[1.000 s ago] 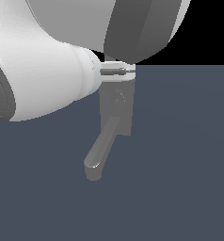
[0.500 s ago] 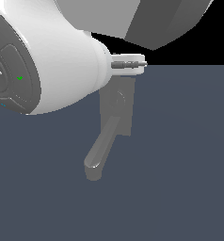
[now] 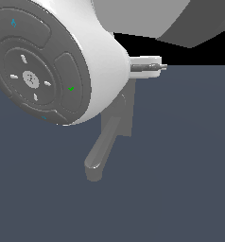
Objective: Turn on the faucet by rotating a designated handle.
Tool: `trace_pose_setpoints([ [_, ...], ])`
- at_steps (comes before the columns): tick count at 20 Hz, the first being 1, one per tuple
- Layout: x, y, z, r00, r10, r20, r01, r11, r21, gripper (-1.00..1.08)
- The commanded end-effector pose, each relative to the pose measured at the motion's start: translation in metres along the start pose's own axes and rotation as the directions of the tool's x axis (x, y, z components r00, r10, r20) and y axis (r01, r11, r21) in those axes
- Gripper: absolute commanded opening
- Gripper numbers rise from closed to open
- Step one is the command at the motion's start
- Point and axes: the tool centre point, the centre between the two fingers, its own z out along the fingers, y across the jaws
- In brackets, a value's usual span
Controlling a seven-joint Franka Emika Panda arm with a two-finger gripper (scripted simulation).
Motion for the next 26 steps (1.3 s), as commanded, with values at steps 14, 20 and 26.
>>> trace_pose_setpoints([
  [14,0.022,-0.045,0.002,1.000,0.011,-0.005,-0.011,1.000,0.024,-1.00],
  [20,0.032,-0.063,0.004,1.000,0.012,0.005,-0.012,0.999,0.031,-1.00],
  [26,0.042,-0.081,0.007,1.000,0.012,0.014,-0.013,0.999,0.038,-1.00],
])
